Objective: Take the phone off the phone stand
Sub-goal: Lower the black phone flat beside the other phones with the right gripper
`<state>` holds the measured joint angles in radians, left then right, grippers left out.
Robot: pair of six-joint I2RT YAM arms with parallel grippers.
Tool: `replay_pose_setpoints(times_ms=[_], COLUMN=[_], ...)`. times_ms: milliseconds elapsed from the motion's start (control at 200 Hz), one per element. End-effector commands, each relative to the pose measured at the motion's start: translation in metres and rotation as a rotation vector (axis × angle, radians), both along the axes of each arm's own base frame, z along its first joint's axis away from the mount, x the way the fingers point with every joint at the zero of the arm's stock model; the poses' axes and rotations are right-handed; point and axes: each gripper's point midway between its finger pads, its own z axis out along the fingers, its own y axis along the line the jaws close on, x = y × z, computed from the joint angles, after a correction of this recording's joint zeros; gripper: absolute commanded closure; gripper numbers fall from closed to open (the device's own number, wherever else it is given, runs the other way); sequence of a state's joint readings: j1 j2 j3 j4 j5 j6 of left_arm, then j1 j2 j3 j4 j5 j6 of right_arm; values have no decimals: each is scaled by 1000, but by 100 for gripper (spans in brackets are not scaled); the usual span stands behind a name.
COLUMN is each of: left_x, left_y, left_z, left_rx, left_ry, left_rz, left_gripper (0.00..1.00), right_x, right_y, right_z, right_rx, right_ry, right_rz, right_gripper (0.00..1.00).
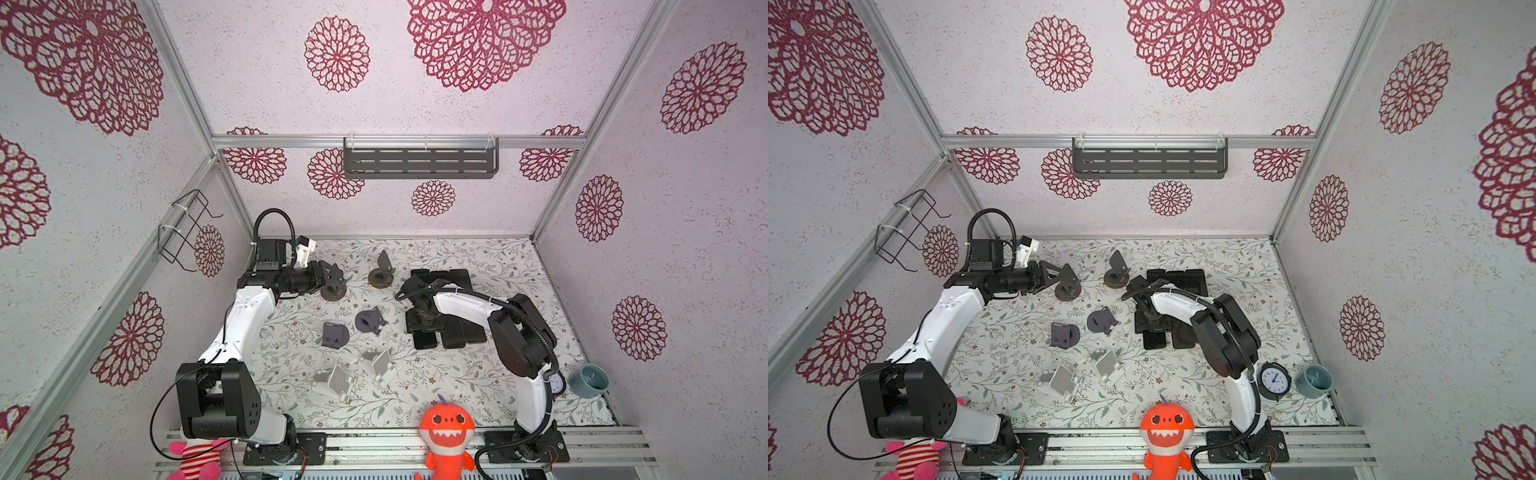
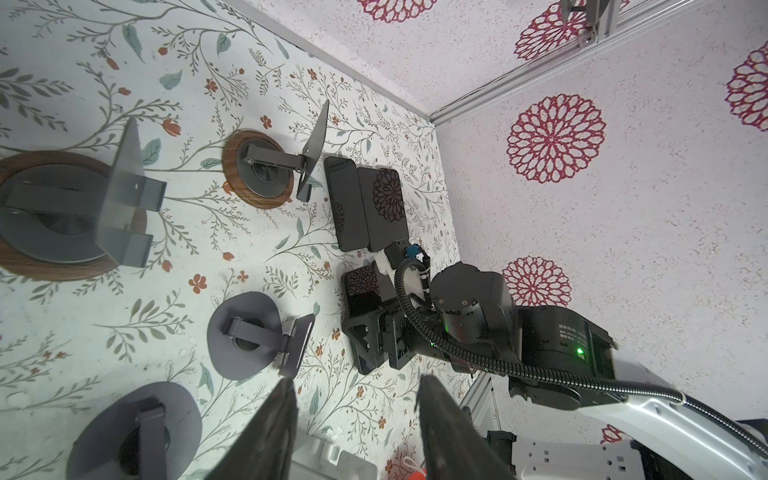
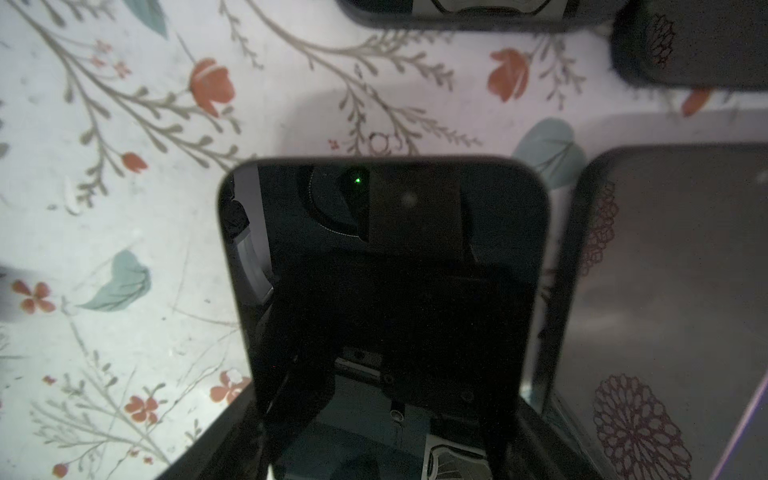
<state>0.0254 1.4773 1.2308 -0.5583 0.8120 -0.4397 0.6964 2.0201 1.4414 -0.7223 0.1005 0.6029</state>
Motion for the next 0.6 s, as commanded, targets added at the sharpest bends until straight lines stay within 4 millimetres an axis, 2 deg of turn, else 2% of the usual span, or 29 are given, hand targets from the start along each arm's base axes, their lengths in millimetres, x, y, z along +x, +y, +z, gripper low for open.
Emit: replay_pose_setpoints(times_ms=[0,545,595], left_x=[0,0,-1], left_y=[2,2,2], left_z=[9,12,13], left_rx=[-12,-33,-32], left_ry=[-34,-42,-45], left_rz=[3,-2,-2], left_gripper=[49,49,49], right_x=[1,2,1], right_y=[-7,-10,-10], right_z=[4,10,10], right_rx=[-25,-34,-33], right_ry=[-8,-21,-19], right_rz=[-24,-23,-23], right_gripper=[40,29,22])
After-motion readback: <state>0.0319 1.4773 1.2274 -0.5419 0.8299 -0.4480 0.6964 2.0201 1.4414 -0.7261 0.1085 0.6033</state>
